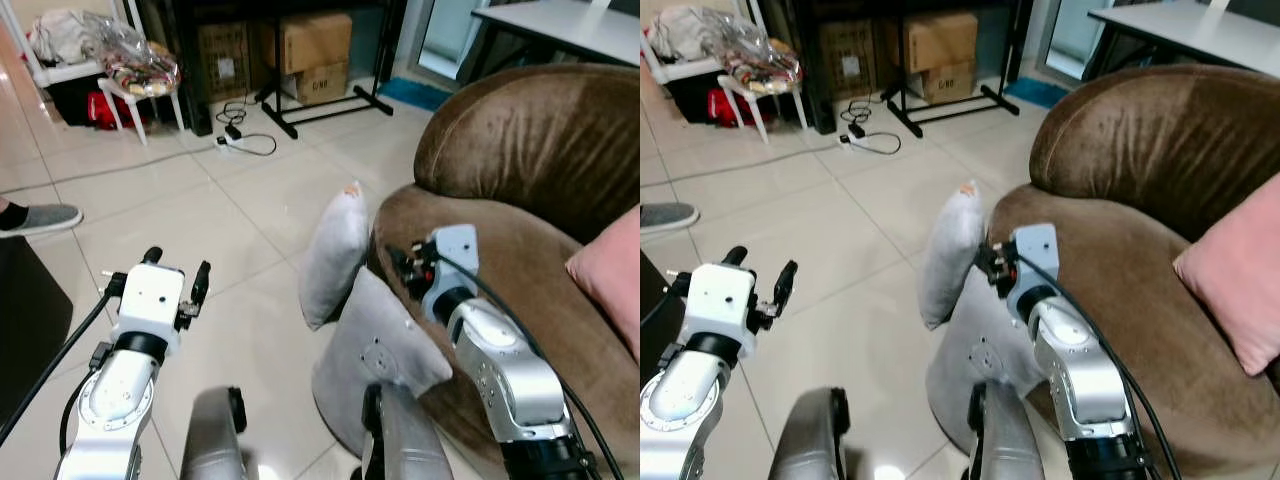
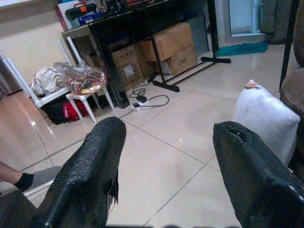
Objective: Move the pillow to the sofa from floor
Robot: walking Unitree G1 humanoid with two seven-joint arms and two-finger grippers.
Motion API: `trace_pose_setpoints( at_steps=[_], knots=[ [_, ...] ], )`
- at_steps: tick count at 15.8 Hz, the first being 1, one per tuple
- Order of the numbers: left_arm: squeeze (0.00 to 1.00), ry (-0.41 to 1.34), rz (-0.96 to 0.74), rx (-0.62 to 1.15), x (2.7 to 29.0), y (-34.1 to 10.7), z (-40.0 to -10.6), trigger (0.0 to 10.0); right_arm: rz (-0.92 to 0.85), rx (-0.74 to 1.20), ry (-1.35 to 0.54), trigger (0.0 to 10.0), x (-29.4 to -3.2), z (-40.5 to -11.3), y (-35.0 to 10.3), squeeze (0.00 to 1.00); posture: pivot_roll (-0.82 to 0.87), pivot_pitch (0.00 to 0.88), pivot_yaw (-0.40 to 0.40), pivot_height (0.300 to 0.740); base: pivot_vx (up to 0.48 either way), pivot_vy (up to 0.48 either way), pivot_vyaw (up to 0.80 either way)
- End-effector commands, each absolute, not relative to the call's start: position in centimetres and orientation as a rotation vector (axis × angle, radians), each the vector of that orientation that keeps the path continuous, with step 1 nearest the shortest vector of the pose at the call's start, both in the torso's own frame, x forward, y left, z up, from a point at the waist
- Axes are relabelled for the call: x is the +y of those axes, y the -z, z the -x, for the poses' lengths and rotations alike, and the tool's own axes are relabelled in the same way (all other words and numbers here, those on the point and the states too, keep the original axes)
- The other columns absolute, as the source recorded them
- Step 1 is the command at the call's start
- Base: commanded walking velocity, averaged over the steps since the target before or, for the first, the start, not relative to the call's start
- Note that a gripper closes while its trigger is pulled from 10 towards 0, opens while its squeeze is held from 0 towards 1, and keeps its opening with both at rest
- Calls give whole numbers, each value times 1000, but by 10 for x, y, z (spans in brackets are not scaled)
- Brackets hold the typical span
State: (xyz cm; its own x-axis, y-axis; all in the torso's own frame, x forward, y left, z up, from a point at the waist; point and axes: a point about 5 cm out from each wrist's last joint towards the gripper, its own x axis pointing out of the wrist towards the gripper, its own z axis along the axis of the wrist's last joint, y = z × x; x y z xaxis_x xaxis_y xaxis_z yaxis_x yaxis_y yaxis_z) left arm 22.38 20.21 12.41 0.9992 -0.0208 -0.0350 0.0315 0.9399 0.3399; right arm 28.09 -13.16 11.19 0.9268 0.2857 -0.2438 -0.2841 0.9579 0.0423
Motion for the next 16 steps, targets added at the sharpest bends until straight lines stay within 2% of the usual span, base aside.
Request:
trace_pose_setpoints(
  at_steps=[1,8,15,16],
  knots=[
    [0,26,-356,41,203,-122,-224,10000,8,247,-301,10000,-132,-284,-113,0,-48,0,-59,516,0,0,0],
    [0,27,-358,47,203,-120,-222,10000,53,278,-303,10000,-129,-289,-104,0,-42,0,-67,457,0,0,0],
    [0,45,-369,66,202,-119,-215,10000,124,354,-371,10000,-116,-308,-85,0,-28,0,-97,457,0,0,0],
    [0,55,-376,70,202,-118,-214,10000,144,354,-369,10000,-116,-311,-84,0,-24,0,-102,457,0,0,750]
  ],
)
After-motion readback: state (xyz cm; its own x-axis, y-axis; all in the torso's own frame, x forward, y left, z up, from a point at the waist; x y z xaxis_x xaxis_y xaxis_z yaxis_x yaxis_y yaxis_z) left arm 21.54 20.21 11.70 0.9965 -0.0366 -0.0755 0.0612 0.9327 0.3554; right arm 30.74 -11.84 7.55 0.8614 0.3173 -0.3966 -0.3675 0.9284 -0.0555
